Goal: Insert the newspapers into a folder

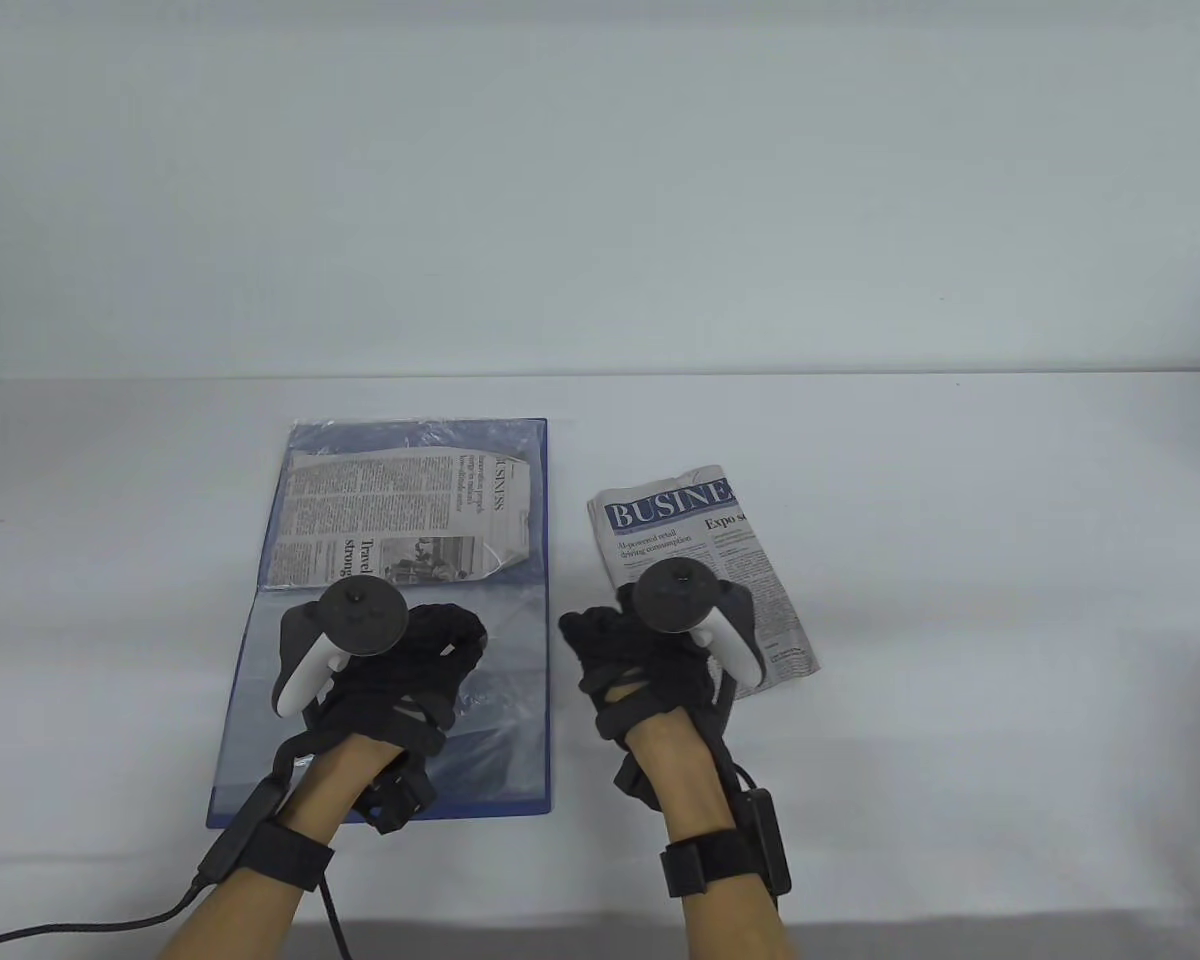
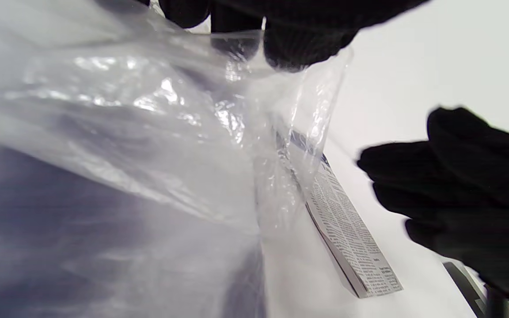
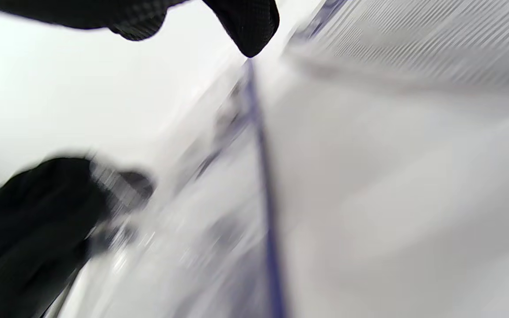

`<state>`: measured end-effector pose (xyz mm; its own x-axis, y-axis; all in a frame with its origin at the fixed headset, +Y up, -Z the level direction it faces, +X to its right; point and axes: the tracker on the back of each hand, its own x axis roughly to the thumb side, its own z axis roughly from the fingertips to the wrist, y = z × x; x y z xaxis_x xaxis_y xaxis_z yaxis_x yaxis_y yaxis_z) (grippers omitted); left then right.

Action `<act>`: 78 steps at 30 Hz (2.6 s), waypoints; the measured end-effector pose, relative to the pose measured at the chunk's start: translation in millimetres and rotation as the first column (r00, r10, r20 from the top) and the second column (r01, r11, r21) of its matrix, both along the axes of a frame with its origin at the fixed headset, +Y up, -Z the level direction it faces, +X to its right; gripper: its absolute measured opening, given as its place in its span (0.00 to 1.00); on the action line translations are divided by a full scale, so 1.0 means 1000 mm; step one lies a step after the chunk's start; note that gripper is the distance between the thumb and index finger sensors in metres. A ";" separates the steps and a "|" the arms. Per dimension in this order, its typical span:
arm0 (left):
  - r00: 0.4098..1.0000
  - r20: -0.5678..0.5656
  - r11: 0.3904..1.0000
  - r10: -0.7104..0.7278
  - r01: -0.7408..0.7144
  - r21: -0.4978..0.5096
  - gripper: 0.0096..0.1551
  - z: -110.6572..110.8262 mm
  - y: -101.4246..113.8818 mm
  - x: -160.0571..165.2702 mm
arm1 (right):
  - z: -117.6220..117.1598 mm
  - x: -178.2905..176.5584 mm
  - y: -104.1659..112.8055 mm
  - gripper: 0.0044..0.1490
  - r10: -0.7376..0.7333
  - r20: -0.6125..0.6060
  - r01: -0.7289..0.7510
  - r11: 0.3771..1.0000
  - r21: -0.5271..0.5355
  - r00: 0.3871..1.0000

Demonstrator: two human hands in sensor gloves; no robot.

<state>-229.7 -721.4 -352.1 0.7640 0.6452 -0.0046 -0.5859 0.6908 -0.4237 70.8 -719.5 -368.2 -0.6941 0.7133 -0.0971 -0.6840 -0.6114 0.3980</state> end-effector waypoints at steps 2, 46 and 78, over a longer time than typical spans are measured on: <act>1.000 0.004 1.000 -0.002 0.002 0.002 0.22 0.000 0.001 0.001 | 0.002 0.036 0.001 0.43 0.102 0.164 -0.097 0.994 -0.043 0.981; 1.000 -0.012 1.000 -0.001 0.001 -0.013 0.22 -0.001 -0.001 -0.003 | 0.040 0.148 0.033 0.28 -0.278 0.497 0.241 0.961 0.137 0.822; 0.993 0.086 0.995 -0.086 0.090 -0.047 0.22 0.000 -0.014 0.011 | 0.004 0.080 -0.040 0.37 -0.338 0.332 0.404 0.902 -0.154 0.881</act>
